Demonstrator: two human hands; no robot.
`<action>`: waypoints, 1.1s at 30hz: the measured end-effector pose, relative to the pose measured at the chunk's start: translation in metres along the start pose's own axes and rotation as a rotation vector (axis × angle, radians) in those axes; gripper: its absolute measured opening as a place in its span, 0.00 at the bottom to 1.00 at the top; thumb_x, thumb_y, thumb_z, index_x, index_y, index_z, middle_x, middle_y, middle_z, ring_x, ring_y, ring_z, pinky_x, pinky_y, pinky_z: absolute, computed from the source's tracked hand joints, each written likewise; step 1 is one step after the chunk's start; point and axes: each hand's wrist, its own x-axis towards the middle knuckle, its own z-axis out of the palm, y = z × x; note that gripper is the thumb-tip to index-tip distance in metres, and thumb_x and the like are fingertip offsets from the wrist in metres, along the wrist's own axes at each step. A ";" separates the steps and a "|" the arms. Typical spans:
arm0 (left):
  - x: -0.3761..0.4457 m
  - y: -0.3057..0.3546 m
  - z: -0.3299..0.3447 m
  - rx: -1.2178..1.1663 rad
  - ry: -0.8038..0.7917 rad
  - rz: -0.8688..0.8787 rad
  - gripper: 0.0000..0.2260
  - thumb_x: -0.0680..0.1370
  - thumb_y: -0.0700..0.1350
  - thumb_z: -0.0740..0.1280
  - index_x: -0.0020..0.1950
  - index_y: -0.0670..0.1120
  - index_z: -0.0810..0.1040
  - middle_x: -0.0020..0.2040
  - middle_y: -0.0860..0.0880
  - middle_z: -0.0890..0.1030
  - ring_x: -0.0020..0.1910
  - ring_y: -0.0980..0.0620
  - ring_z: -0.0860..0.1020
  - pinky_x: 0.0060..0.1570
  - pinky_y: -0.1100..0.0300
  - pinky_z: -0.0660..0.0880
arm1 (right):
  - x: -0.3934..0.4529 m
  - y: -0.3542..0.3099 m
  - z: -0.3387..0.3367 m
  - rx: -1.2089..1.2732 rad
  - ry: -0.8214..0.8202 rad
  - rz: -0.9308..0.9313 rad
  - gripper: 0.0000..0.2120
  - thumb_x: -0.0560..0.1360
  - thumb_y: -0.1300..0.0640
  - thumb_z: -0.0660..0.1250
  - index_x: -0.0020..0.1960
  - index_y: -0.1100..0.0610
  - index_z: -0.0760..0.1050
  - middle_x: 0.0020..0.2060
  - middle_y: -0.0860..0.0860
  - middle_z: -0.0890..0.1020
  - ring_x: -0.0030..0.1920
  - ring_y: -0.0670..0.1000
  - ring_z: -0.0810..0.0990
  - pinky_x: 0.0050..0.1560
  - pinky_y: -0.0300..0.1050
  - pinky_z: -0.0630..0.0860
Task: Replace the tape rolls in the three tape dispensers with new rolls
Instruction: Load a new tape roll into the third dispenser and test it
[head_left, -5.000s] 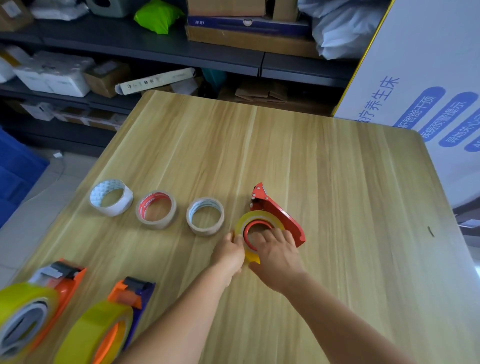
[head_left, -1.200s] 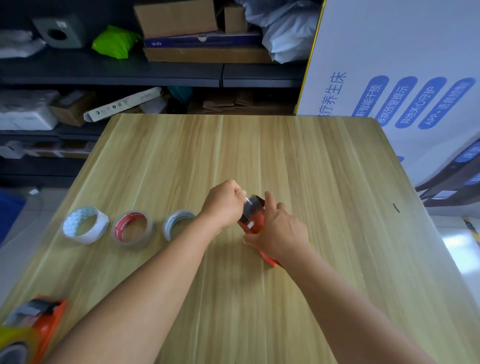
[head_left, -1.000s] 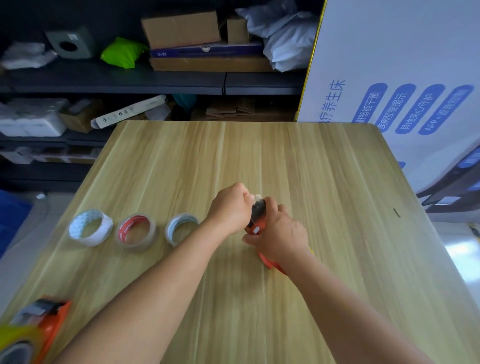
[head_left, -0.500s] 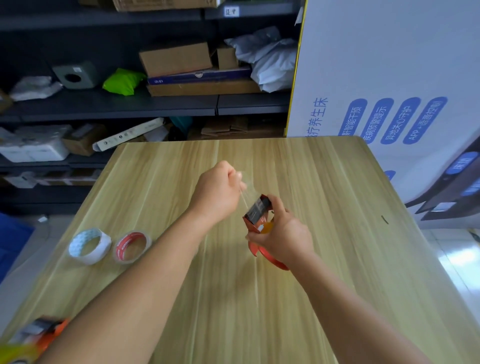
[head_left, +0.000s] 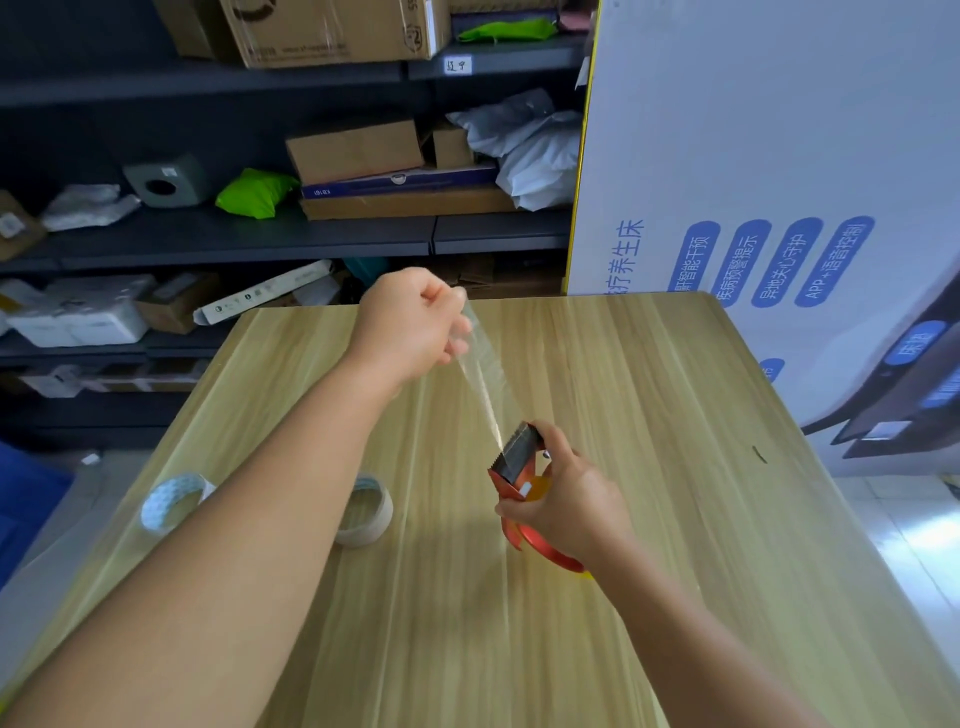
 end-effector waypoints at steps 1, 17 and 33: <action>0.001 -0.006 -0.002 -0.014 0.021 -0.034 0.08 0.80 0.45 0.63 0.43 0.43 0.77 0.39 0.46 0.83 0.35 0.50 0.83 0.39 0.54 0.82 | -0.001 0.001 -0.001 0.016 -0.004 -0.006 0.40 0.64 0.39 0.73 0.69 0.38 0.54 0.52 0.44 0.76 0.42 0.47 0.78 0.33 0.38 0.70; 0.000 0.014 -0.004 -0.124 0.086 0.072 0.09 0.79 0.42 0.64 0.39 0.44 0.77 0.33 0.48 0.79 0.31 0.54 0.78 0.40 0.55 0.82 | 0.009 0.002 -0.010 0.040 -0.023 0.014 0.39 0.63 0.39 0.73 0.68 0.40 0.57 0.53 0.46 0.76 0.42 0.48 0.79 0.36 0.42 0.76; 0.008 -0.083 0.004 -0.312 0.232 -0.377 0.03 0.78 0.41 0.67 0.47 0.43 0.78 0.37 0.47 0.80 0.32 0.54 0.77 0.34 0.61 0.77 | -0.009 0.006 -0.022 0.224 -0.071 -0.043 0.37 0.64 0.44 0.75 0.66 0.33 0.59 0.44 0.33 0.71 0.41 0.37 0.75 0.38 0.36 0.71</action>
